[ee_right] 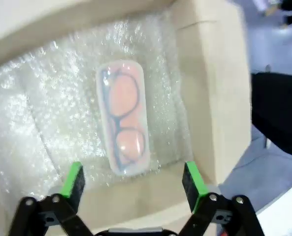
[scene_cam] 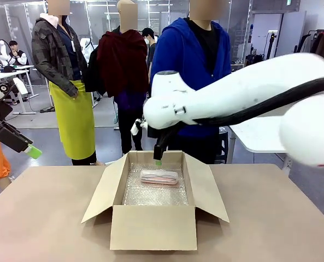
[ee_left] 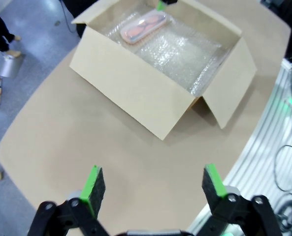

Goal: Pack the glasses set securely to prepare it for shipping.
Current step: Put the Glasses case from the right side of the table into the Package Box.

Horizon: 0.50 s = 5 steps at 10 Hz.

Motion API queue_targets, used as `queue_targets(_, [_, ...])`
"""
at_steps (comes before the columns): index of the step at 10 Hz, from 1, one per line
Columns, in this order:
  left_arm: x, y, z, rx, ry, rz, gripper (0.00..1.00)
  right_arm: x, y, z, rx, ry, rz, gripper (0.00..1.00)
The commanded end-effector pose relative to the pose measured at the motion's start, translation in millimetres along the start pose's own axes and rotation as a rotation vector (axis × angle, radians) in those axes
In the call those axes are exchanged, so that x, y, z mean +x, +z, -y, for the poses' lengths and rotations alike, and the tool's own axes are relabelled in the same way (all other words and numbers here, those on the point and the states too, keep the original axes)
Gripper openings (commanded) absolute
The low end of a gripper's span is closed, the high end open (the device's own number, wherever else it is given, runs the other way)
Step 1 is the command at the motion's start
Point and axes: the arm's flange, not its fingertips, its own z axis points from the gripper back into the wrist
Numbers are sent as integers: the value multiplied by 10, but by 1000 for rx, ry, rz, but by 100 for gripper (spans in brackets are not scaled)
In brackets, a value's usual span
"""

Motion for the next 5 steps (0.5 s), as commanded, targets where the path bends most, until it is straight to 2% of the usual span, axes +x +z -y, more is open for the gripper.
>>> queue_targets(1, [0, 25, -10, -15, -13, 15, 100, -717, 204, -408, -27, -142, 99, 100])
queue_targets(3, [0, 25, -10, -15, -13, 15, 100, -1075, 352, -522, -41, -233, 136, 100])
queue_targets(5, [0, 25, -10, -15, -13, 15, 100, -1501, 509, -675, 25, -297, 236, 100])
